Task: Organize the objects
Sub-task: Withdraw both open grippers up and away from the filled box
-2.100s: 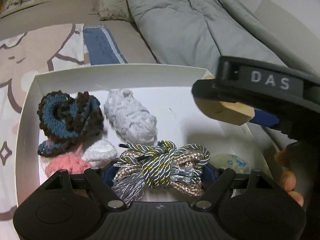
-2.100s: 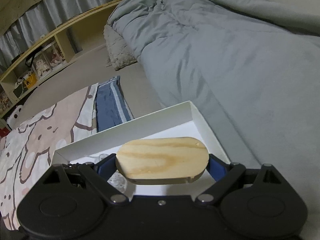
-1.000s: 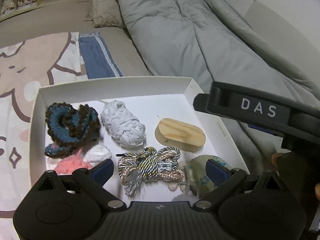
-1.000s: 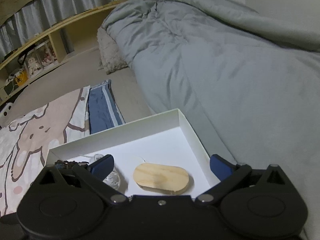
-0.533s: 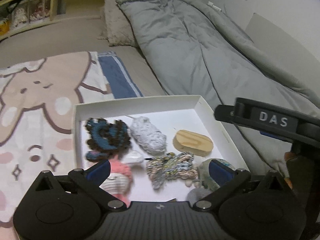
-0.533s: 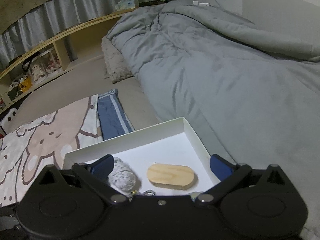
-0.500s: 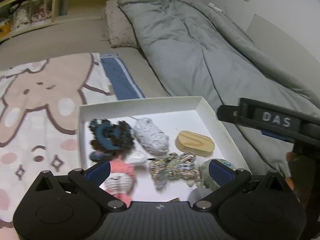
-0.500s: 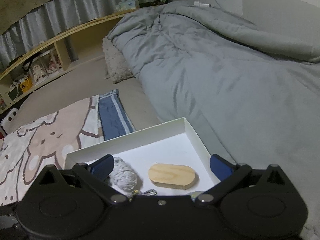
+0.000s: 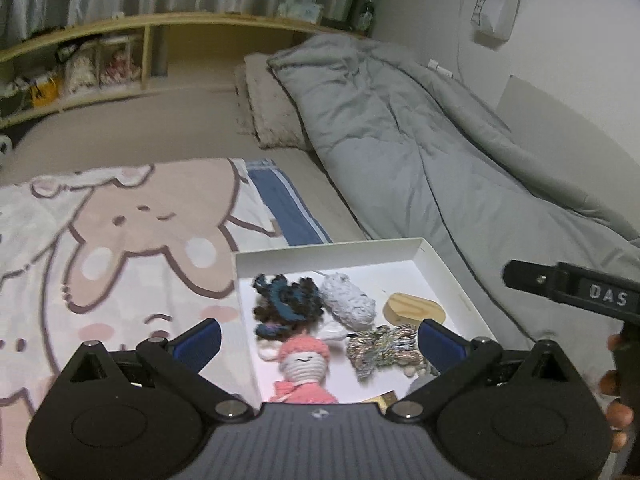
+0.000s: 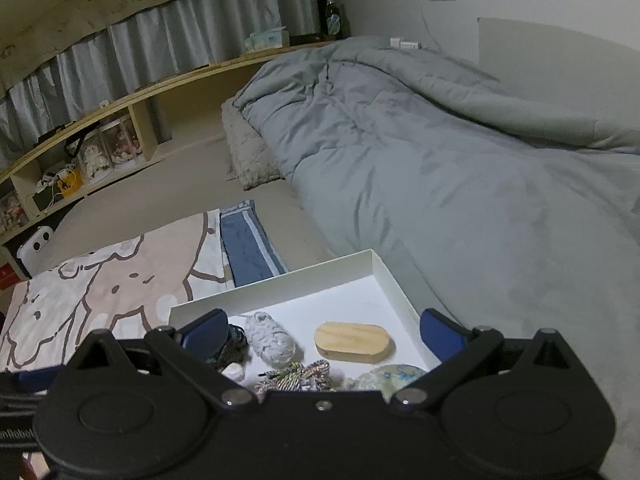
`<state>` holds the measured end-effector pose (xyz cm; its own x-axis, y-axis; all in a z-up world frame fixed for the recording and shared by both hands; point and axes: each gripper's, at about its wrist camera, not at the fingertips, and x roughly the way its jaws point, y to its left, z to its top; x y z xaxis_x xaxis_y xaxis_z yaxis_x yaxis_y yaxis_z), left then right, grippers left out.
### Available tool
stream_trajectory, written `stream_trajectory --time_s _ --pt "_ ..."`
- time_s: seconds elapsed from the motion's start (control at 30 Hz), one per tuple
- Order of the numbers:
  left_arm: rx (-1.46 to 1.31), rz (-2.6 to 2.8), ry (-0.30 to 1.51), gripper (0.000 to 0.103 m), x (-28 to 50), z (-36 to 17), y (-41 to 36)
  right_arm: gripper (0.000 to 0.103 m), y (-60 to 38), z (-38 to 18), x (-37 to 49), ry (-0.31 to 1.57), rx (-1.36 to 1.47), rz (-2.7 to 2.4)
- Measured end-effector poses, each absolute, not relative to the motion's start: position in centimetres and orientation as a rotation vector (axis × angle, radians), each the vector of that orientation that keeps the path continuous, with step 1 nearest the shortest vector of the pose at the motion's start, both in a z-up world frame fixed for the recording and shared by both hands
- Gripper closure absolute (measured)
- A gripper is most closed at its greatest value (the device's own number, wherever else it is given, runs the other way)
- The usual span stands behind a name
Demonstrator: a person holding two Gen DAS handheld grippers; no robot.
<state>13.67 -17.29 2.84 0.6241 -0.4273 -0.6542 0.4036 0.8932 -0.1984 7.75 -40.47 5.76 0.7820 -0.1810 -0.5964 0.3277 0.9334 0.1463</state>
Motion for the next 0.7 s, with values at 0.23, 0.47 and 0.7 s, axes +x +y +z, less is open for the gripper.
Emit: stream_trajectory --time_s 0.23,0.47,0.7 --pt "-0.015 -0.457 0.736 0.000 11.6 4.3 -15.1 0.000 -38.8 7.1 4.2 0.571 0.187 -0.275" --pt "0.039 -0.428 0.686 0.000 9.3 5.0 -13.3 0.000 -37.3 7.4 1.4 0.557 0.146 -0.257" --pt "0.067 -0.405 0.660 0.000 7.5 5.0 -11.6 0.000 -36.0 7.5 -1.0 0.544 0.119 -0.256"
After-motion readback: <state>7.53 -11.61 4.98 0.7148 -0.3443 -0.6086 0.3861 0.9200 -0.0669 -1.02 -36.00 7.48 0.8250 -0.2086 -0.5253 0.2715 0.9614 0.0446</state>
